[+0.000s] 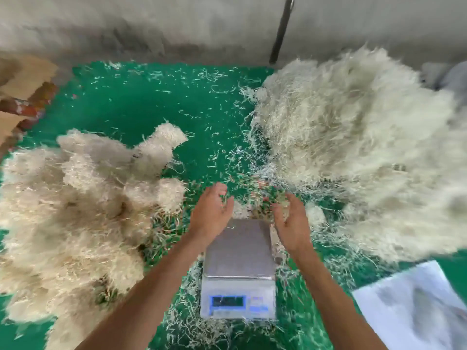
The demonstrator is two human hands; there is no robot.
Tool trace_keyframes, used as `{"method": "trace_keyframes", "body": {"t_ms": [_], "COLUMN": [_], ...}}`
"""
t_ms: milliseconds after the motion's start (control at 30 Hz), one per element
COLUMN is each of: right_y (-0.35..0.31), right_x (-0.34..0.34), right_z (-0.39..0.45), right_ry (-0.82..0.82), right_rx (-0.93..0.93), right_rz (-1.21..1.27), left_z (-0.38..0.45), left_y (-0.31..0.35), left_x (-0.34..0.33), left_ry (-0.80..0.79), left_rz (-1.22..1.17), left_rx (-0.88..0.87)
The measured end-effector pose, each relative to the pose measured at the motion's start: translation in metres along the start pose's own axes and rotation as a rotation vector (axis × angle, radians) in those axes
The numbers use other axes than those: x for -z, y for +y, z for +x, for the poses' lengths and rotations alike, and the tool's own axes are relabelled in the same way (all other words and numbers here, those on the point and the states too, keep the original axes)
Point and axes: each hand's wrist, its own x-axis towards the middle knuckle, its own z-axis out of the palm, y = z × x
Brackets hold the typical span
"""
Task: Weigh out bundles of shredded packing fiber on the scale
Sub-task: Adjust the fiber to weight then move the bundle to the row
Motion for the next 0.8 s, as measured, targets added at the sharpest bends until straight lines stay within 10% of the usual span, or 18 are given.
{"method": "trace_keyframes", "body": {"t_ms": [233,500,633,800], "right_y": [0.124,0.14,0.147,0.14], "right_x": [0.028,-0.012,-0.006,0.011], "right_z": [0.024,0.058,0.081,0.123], "right_ry": [-0.091,-0.252,-0.086,0.0], "right_rx": [-0.128,0.106,-0.003,-0.428], "right_rz": [-0.188,-0.416,-0.048,0.534], "left_z": [0.044,0.152,0.189,0.135], "left_y": [0.03,0.074,0.08,0.062], "left_x": [-0.143,-0.229,-0.248,-0.26], "left_ry": [-0.355,-0.29,-0.358,-0.546], "left_rz": [0.259,0.375,0.343,0.067], "left_rx": [-0.003,0.019,-0.169,0.078]}}
